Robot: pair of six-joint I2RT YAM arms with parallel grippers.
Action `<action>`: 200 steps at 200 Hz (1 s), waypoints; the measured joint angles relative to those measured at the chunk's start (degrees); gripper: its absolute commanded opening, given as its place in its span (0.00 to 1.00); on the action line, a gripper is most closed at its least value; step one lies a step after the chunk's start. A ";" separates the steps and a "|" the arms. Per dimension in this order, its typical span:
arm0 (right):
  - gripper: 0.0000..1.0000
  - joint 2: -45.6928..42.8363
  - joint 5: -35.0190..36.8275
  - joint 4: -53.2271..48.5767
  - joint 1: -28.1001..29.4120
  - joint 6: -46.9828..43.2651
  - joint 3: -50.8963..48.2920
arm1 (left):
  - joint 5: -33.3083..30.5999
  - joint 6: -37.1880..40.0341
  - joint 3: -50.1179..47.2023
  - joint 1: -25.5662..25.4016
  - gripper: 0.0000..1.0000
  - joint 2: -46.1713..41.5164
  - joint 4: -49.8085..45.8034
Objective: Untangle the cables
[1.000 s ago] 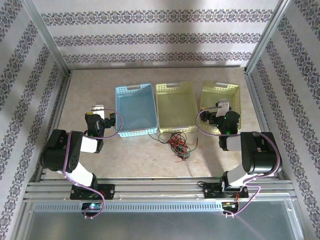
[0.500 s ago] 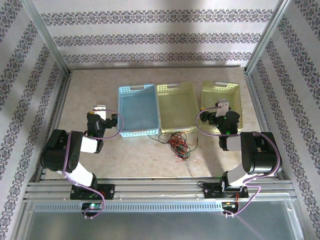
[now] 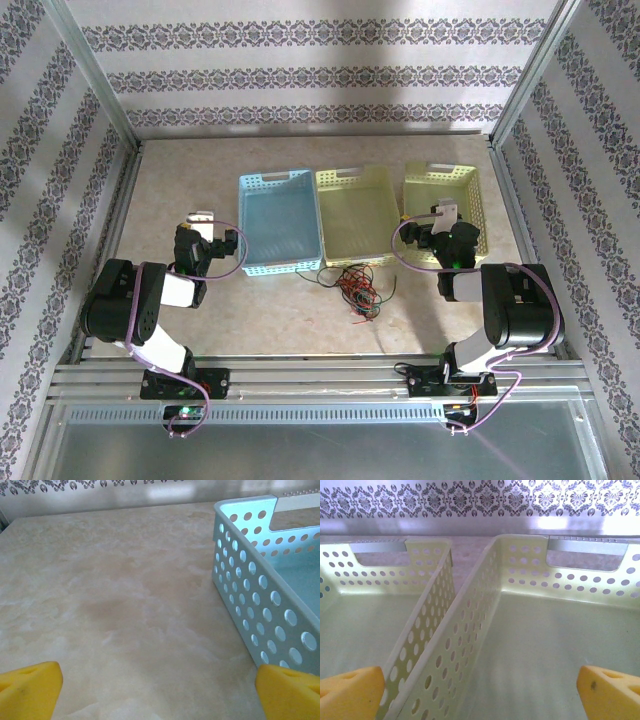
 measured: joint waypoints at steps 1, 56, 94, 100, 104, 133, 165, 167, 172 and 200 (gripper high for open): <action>0.98 0.00 0.00 0.00 -0.02 0.00 0.00 | -0.02 0.00 0.00 0.00 0.99 0.00 0.00; 0.98 0.31 1.29 0.35 -0.96 1.25 0.00 | -5.03 -0.85 1.01 -0.02 0.99 0.00 -0.59; 0.98 -8.31 10.25 -12.96 0.04 3.50 1.01 | -9.81 -1.95 0.90 -0.20 0.99 -3.28 -2.91; 0.98 -11.91 11.96 -17.66 0.26 4.17 2.14 | -11.69 -2.32 0.90 -0.24 0.99 -4.94 -4.07; 0.98 -13.90 12.66 -20.24 0.28 4.46 3.06 | -13.14 -2.73 0.94 -0.33 0.99 -6.16 -5.01; 0.96 -28.41 18.62 -38.86 4.92 7.26 12.76 | -26.67 -6.32 4.35 -0.57 0.99 -15.39 -14.45; 0.93 -36.02 21.14 -56.17 22.18 10.01 17.35 | -39.50 -7.43 14.14 -2.25 0.99 -21.90 -29.62; 0.93 -36.17 21.18 -56.96 23.37 10.16 17.42 | -40.00 -7.43 14.82 -2.43 0.99 -22.03 -30.53; 0.92 -36.44 21.38 -59.67 26.97 10.62 17.49 | -41.72 -7.10 16.98 -3.30 0.99 -22.40 -33.07; 0.80 -32.83 21.59 -73.09 44.19 13.97 17.70 | -49.70 -0.48 20.37 -16.72 0.99 -23.65 -35.39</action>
